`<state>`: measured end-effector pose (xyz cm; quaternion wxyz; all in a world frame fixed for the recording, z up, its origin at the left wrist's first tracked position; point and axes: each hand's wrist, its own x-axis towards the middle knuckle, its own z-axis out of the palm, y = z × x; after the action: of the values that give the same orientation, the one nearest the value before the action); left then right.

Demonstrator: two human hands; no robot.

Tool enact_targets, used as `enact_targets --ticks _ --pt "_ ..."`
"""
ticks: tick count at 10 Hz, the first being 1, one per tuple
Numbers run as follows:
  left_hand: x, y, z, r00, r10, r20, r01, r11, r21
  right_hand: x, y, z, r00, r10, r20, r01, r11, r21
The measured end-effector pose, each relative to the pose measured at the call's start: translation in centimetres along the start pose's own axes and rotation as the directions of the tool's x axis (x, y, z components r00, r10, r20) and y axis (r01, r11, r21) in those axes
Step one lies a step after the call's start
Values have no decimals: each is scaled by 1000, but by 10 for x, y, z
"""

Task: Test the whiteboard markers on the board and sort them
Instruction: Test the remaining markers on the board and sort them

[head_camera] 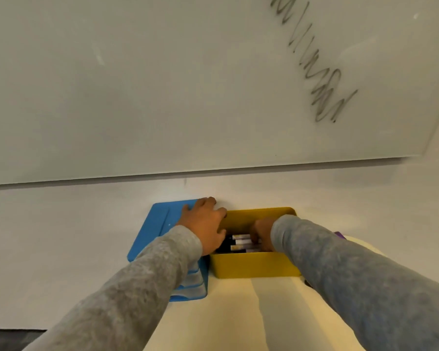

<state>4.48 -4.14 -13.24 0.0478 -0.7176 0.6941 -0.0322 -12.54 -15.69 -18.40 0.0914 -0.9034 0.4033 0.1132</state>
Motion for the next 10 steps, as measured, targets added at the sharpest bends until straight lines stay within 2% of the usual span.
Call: enact_targets --ticks 1,2,4,6,7,8,10 --pt "-3 1 4 1000 19 15 -20 999 36 16 -1 10 993 -70 94 84 983 -162" --pt "-4 2 4 999 40 7 -40 999 3 19 -2 10 990 -3 139 21 991 -130" --pt "0 7 -1 999 44 0 -44 997 -59 9 1 -7 998 -48 33 48 999 -12" --pt "3 9 -13 989 -6 -149 -14 991 -136 -18 4 -39 963 -153 -220 211 939 271" --pt "2 9 -23 981 -4 -195 -56 952 -302 -35 9 -59 915 -97 -392 285 842 458" --pt "2 10 -29 984 18 -177 -94 897 -431 -49 11 -75 882 -43 -470 359 708 609" --pt "-1 23 -37 992 38 -122 -110 734 -670 -72 11 -91 837 94 -539 449 445 775"
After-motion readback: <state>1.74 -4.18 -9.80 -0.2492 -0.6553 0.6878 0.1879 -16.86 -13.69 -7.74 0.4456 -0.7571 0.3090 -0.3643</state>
